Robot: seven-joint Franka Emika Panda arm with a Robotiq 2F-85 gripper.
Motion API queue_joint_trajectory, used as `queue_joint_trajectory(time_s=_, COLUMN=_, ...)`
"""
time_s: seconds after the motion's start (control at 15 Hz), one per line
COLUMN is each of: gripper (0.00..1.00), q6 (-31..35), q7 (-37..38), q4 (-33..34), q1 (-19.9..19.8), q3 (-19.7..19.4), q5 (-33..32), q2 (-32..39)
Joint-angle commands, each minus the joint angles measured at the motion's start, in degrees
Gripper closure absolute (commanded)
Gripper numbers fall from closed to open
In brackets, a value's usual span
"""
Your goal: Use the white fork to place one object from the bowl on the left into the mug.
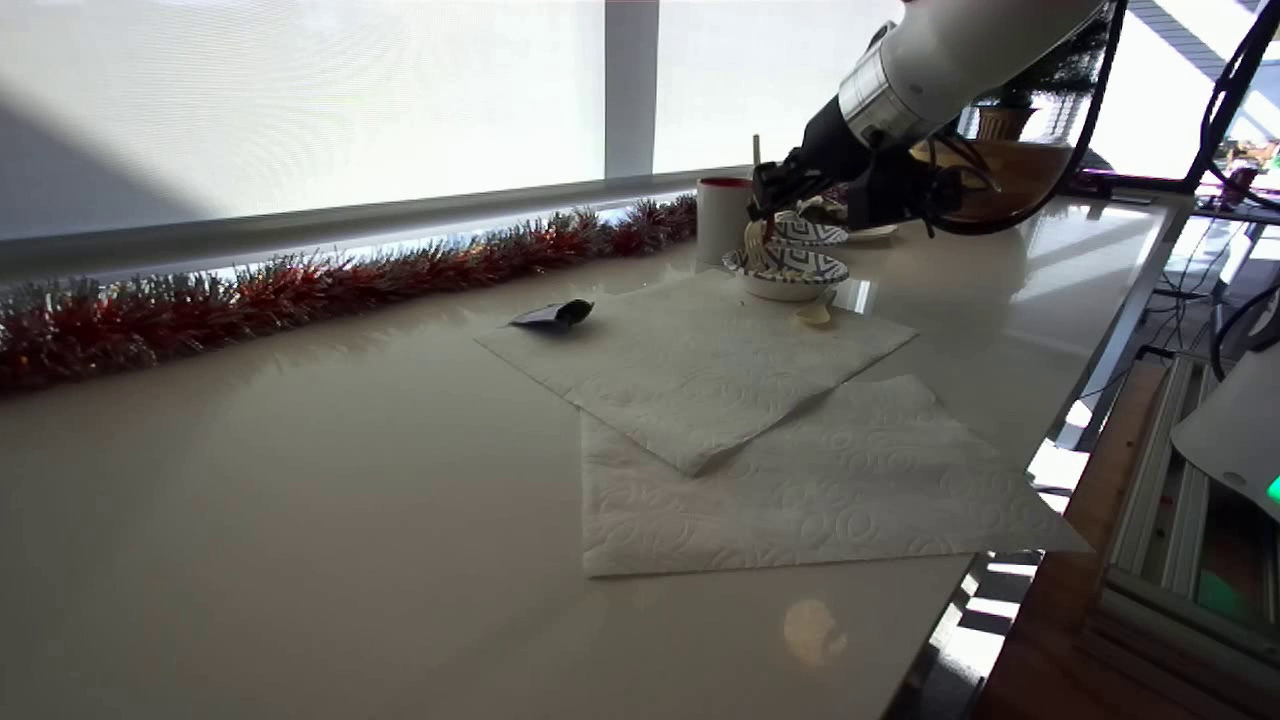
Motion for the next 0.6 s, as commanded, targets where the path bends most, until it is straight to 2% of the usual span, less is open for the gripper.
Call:
queue_joint_trajectory(time_s=0.0, gripper=0.87, q6=0.04, q7=-0.28, q4=0.0, q1=0.13, q3=-0.13, q5=0.29, q2=-0.03)
queue_joint_trajectory(time_s=0.07, gripper=0.97, q6=-0.17, q7=0.13, q4=-0.28, q1=0.31, q3=-0.01, q5=-0.66, q2=-0.14)
queue_joint_trajectory(time_s=0.53, gripper=0.97, q6=-0.01, q7=0.62, q4=-0.88, q1=0.17, q3=-0.33, q5=-2.64, q2=-0.48)
